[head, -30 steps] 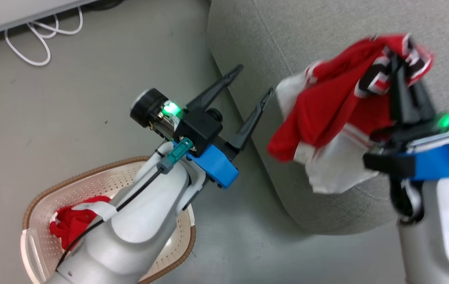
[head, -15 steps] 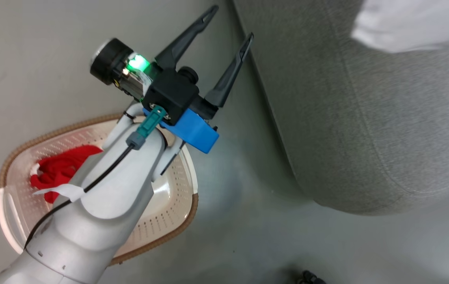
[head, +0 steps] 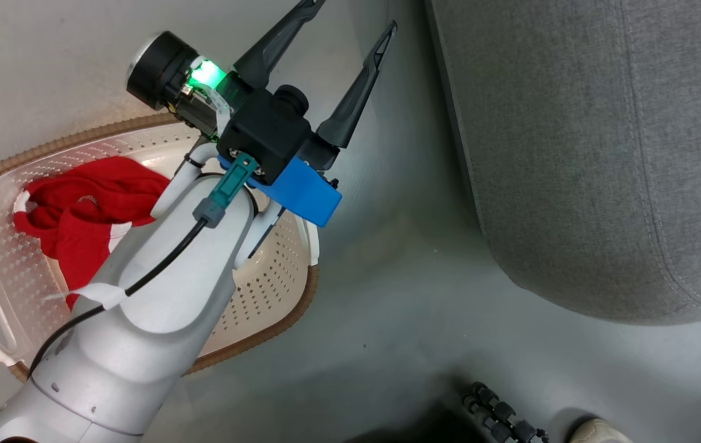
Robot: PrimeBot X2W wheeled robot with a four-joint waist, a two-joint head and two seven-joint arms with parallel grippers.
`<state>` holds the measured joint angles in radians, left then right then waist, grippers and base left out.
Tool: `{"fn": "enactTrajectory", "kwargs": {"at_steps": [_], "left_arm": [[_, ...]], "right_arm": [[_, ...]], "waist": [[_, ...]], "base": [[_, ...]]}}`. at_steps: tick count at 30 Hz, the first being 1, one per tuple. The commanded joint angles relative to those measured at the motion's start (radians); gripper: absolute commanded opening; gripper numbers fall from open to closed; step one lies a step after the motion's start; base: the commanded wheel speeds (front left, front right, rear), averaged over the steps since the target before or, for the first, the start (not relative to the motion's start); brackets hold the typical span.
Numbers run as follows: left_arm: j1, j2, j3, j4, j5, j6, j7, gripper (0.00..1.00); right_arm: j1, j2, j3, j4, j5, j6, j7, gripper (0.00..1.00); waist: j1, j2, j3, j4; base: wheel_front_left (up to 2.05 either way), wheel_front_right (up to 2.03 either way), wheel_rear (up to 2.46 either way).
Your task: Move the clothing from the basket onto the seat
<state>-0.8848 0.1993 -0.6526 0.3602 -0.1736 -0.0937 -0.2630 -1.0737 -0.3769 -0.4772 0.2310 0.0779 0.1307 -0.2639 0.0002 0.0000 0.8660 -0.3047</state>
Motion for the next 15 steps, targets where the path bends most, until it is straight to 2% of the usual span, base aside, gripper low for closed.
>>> {"fn": "enactTrajectory", "kwargs": {"at_steps": [1,15], "left_arm": [[-0.011,-0.001,0.000,-0.005,0.006,-0.001,-0.003,1.00],[0.003,-0.023,-0.001,-0.008,0.008,-0.007,-0.003,1.00]], "right_arm": [[-0.002,0.009,0.001,0.032,-0.017,0.000,-0.001,0.00],[0.163,0.134,-0.031,0.281,-0.033,0.000,-0.001,0.00]], "waist": [[-0.0002,0.0000,0.006,0.003],[-0.0002,0.0000,-0.001,0.030]], "base": [[0.00,0.00,0.00],[0.00,0.00,0.00]]}}
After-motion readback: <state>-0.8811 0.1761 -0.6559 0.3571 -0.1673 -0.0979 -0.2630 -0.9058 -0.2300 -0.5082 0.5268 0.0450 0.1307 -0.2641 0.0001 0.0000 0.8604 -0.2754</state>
